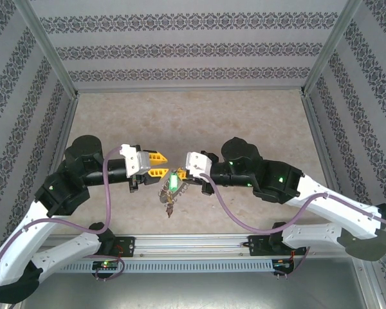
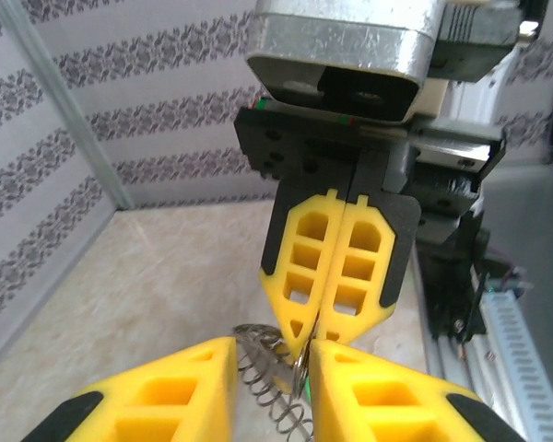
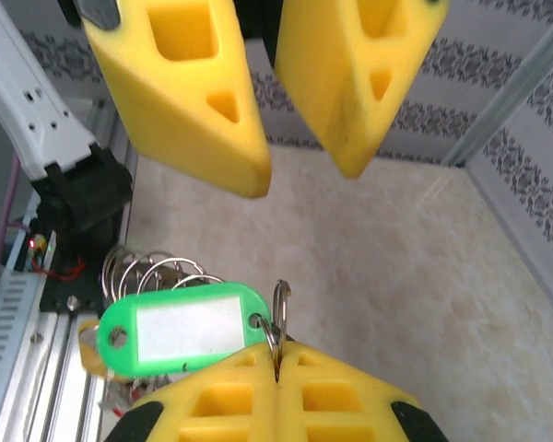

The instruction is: Put the keys on the keyring

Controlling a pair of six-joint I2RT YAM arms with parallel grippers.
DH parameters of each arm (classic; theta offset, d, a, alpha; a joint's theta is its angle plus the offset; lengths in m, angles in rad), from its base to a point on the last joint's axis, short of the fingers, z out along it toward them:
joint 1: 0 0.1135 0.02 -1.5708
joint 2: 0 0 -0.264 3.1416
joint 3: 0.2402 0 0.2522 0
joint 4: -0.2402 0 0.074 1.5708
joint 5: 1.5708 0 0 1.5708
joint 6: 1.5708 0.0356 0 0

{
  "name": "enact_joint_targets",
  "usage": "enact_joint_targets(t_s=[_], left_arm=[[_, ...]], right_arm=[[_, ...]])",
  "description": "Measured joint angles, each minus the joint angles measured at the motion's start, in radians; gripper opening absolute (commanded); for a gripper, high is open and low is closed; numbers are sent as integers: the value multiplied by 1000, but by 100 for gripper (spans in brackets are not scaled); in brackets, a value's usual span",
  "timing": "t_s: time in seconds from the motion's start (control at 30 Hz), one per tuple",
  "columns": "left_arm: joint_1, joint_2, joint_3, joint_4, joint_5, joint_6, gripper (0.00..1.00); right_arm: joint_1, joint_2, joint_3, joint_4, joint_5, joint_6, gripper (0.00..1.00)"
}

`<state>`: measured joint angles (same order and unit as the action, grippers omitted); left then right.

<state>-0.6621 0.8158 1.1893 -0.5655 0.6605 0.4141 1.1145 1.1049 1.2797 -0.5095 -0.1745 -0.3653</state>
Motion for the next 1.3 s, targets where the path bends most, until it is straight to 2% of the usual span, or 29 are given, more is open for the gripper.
enact_joint_targets(t_s=[0.2, 0.37, 0.6, 0.97, 1.23, 1.3], left_arm=[[-6, 39, 39, -160, -35, 108, 27], [-19, 63, 39, -196, -40, 129, 25], [-26, 68, 39, -196, -41, 132, 23], [-27, 90, 39, -194, -41, 133, 23], [-33, 97, 39, -192, -34, 134, 10], [-33, 97, 37, -191, -29, 134, 0]], right_arm=[[-4, 83, 159, -202, 29, -52, 0], [-13, 148, 248, -294, 28, -85, 0], [-13, 181, 257, -336, 1, -104, 0], [-26, 175, 251, -304, -68, -105, 0], [-26, 167, 236, -284, -81, -105, 0], [-26, 167, 236, -282, -81, -103, 0]])
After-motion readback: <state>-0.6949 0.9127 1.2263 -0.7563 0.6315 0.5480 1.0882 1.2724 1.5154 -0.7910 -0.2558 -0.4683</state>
